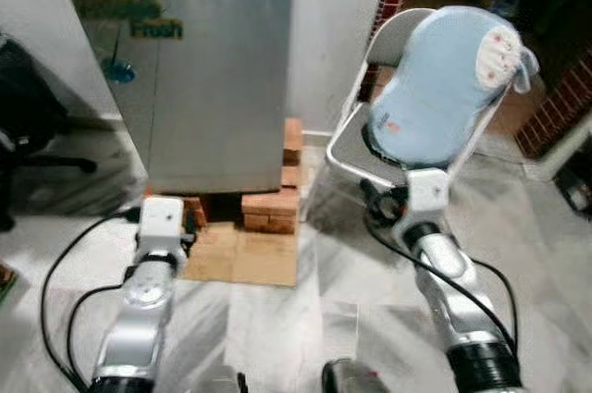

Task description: Restocking fridge

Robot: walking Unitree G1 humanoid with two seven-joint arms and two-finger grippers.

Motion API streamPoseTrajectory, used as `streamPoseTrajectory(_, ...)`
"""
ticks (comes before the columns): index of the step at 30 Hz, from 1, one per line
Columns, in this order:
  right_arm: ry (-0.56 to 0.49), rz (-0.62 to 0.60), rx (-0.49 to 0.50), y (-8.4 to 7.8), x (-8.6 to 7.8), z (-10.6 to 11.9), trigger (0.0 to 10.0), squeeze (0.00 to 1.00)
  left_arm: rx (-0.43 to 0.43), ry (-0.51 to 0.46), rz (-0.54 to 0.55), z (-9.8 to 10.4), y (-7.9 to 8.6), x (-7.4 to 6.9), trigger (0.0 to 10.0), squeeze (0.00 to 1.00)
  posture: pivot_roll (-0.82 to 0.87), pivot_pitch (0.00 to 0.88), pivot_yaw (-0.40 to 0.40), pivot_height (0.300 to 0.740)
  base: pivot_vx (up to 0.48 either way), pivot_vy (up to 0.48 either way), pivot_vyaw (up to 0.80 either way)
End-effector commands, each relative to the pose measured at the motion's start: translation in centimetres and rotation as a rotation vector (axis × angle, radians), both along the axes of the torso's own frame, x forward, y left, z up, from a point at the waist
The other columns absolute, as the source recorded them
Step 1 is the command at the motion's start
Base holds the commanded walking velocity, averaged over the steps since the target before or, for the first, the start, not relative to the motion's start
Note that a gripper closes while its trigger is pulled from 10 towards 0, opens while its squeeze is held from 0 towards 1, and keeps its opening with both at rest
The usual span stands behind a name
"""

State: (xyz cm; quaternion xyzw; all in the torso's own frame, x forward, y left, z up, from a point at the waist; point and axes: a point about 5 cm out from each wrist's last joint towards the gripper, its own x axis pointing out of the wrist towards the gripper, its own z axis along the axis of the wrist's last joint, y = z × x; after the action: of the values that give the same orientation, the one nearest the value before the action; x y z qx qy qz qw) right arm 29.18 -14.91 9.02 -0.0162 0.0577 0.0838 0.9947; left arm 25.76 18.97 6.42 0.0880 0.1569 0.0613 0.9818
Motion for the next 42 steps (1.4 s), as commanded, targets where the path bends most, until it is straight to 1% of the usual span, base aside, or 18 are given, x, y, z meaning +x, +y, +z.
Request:
streamPoseTrajectory(1, -0.003, -0.023, -0.014, -1.0, 0.0, 0.1, 10.0, 0.00, -0.026, -0.025, -0.033, 0.4, -1.0, 0.3, 10.0, 0.00, 0.02, 0.117, 0.005, 0.740, 0.000, 0.480, -0.80)
streamPoseTrajectory(3, -0.004, -0.025, -0.014, -1.0, 0.0, 0.1, 10.0, 0.00, -0.042, -0.032, -0.046, 0.5, -1.3, 0.4, 10.0, 0.00, 0.01, 0.117, 0.008, 0.740, 0.000, 0.480, -0.80)
streamPoseTrajectory(9, -0.003, -0.029, -0.013, -1.1, 0.0, 0.1, 10.0, 0.00, -0.038, -0.038, -0.044, 0.6, -1.3, 0.4, 10.0, 0.00, 0.01, 0.117, 0.008, 0.740, 0.000, 0.480, -0.80)
streamPoseTrajectory(14, -0.001, -0.028, -0.010, -1.1, 0.0, 0.1, 10.0, 0.00, -0.055, -0.040, -0.047, 0.6, -1.4, 0.4, 10.0, 0.00, 0.01, 0.118, 0.007, 0.740, 0.000, 0.480, -0.80)
streamPoseTrajectory(27, -0.001, -0.029, -0.014, -1.3, 0.0, 0.2, 10.0, 0.00, -0.069, -0.053, -0.060, 0.6, -1.6, 0.6, 10.0, 0.00, 0.00, 0.114, 0.004, 0.740, 0.000, 0.480, -0.80)
streamPoseTrajectory(28, 0.000, -0.030, -0.016, -1.3, 0.0, 0.1, 10.0, 0.00, -0.083, -0.081, -0.071, 0.9, -1.9, 0.6, 10.0, 0.00, 0.00, 0.110, 0.001, 0.740, 0.000, 0.000, -0.80)
streamPoseTrajectory(29, 0.001, -0.031, -0.017, -1.4, -0.1, 0.1, 10.0, 0.00, -0.098, -0.091, -0.079, 1.0, -2.1, 0.6, 10.0, 0.00, -0.01, 0.107, -0.001, 0.740, 0.000, 0.000, -0.80)
streamPoseTrajectory(30, 0.001, -0.031, -0.017, -1.4, -0.1, 0.1, 10.0, 0.00, -0.098, -0.091, -0.079, 1.0, -2.1, 0.6, 10.0, 0.00, -0.01, 0.107, -0.001, 0.740, 0.000, 0.000, -0.80)
streamPoseTrajectory(31, 0.003, -0.028, -0.019, -1.4, -0.2, 0.0, 10.0, 0.00, -0.109, -0.109, -0.094, 1.1, -2.5, 0.5, 10.0, 0.00, -0.01, 0.102, 0.000, 0.740, 0.000, 0.000, -0.80)
streamPoseTrajectory(33, 0.003, -0.026, -0.019, -1.3, -0.3, 0.0, 10.0, 0.00, -0.111, -0.118, -0.104, 1.2, -2.8, 0.5, 10.0, 0.00, -0.01, 0.102, 0.000, 0.740, 0.000, 0.000, -0.80)
streamPoseTrajectory(36, 0.002, -0.023, -0.017, -1.2, -0.3, -0.1, 10.0, 0.00, -0.146, -0.112, -0.120, 1.0, -3.3, 0.5, 10.0, 0.00, -0.01, 0.079, 0.005, 0.740, 0.000, 0.000, -0.80)
streamPoseTrajectory(39, 0.000, -0.022, -0.005, -1.0, -0.3, -0.2, 10.0, 0.00, -0.170, -0.099, -0.116, 0.7, -3.3, 0.4, 10.0, 0.00, -0.01, 0.073, 0.012, 0.740, 0.000, 0.000, -0.80)
streamPoseTrajectory(42, 0.001, -0.019, 0.000, -0.9, -0.4, -0.4, 10.0, 0.00, -0.172, -0.093, -0.116, 0.3, -3.2, 0.3, 10.0, 0.00, -0.01, 0.063, 0.017, 0.740, 0.000, 0.000, -0.80)
